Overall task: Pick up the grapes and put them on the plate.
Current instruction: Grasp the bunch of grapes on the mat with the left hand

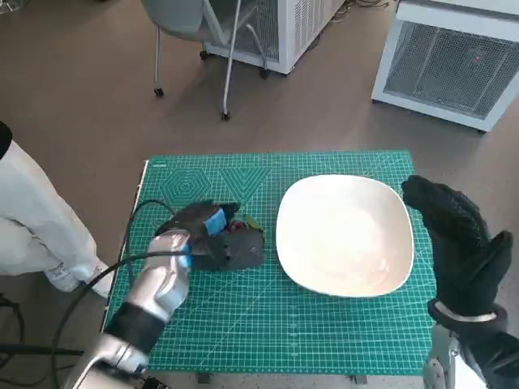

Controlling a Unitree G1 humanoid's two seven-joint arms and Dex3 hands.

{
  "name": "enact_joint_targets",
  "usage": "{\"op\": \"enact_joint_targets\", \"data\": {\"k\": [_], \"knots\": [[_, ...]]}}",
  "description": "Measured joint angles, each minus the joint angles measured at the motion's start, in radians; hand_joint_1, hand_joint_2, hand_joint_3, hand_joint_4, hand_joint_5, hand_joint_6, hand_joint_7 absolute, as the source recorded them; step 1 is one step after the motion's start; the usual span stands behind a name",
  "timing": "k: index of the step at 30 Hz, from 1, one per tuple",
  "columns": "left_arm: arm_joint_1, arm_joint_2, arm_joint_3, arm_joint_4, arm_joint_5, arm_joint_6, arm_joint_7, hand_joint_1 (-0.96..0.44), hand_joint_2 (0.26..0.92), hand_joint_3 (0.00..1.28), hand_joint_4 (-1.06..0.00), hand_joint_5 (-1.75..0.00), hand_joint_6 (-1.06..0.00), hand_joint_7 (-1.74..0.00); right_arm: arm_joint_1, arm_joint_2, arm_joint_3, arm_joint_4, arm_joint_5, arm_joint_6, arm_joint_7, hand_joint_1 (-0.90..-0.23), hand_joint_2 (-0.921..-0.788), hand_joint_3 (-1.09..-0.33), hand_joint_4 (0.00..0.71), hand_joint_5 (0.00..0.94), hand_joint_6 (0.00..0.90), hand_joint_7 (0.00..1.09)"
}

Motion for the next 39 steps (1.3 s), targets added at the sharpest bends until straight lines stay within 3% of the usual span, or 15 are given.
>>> {"op": "enact_joint_targets", "data": {"k": [21, 39], "knots": [[-0.094, -0.024, -0.035, 0.182, -0.028, -0.048, 0.007, 0.01, 0.844, 0.01, -0.16, 0.00, -0.31, 0.00, 0.001, -0.005, -0.009, 0.004, -0.004, -0.009, 0.000, -0.517, -0.921, -0.522, 0.475, 0.000, 0.176, 0.51], [-0.106, -0.025, -0.054, 0.214, -0.045, -0.075, 0.032, -0.01, 0.851, 0.01, -0.19, -0.01, -0.35, -0.01, 0.003, -0.009, -0.008, 0.010, -0.004, -0.017, 0.000, -0.517, -0.921, -0.527, 0.473, 0.000, 0.182, 0.50]]}}
